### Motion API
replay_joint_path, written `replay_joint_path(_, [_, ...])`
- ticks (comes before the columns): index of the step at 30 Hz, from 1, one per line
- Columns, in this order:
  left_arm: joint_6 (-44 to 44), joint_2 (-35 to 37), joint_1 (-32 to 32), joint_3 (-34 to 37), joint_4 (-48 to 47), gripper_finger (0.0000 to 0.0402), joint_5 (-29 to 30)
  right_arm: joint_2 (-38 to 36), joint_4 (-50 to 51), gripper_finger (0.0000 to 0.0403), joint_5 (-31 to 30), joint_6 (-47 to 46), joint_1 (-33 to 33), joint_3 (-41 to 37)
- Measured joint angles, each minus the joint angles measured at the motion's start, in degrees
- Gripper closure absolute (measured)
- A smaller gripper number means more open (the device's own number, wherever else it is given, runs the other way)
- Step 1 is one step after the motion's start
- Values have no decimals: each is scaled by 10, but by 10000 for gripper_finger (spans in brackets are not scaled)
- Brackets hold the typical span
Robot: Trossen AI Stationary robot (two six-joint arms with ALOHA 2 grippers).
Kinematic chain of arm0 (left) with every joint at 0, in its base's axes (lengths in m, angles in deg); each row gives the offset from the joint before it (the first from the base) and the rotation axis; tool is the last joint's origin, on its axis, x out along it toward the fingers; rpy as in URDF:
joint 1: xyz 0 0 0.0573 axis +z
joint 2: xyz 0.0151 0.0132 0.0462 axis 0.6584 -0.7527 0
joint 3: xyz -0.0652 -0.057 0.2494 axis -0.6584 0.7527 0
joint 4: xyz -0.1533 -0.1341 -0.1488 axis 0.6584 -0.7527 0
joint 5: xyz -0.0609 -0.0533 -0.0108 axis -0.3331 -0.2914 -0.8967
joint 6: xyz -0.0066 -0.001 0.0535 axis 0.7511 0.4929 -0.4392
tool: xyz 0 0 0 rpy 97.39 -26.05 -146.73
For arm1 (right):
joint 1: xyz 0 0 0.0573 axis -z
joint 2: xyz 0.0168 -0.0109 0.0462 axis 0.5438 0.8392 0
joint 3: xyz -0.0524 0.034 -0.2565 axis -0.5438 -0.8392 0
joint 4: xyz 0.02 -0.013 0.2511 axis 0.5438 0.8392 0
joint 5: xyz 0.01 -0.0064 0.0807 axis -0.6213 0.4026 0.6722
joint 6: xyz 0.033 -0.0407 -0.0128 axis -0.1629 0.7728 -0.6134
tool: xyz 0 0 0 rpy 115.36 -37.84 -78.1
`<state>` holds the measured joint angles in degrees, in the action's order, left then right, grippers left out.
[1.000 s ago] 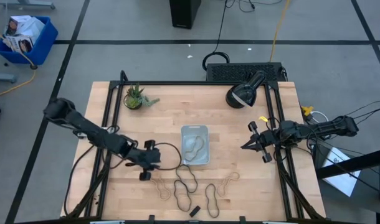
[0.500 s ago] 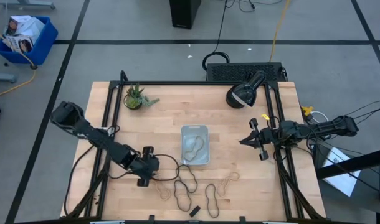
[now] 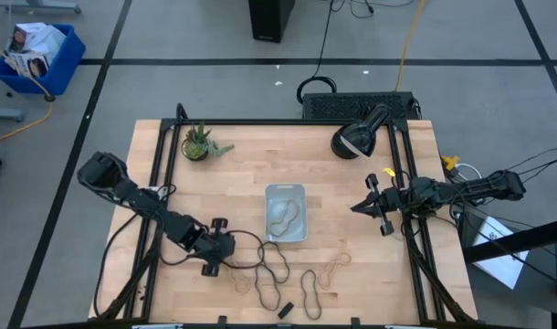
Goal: Pick and place rubber bands into bin
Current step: Put the left light brown rubber band into the bin
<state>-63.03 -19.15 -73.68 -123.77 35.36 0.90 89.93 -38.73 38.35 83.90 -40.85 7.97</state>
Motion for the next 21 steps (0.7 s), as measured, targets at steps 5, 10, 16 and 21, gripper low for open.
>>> replay_joint_path(5, [-71, 12, -2, 1, 29, 391, -13, 0, -4, 403, 0, 0, 0, 0])
replay_joint_path(10, [-120, 80, -2, 2, 18, 395, 6, 0, -7, 403, 0, 0, 0, 0])
replay_joint_path(16, [-183, 229, -2, 2, -29, 394, 92, 0, -9, 403, -15, 4, 0, 0])
replay_joint_path(21, [-249, 351, -2, 2, -23, 395, 167, 0, -8, 403, -46, 4, 0, 0])
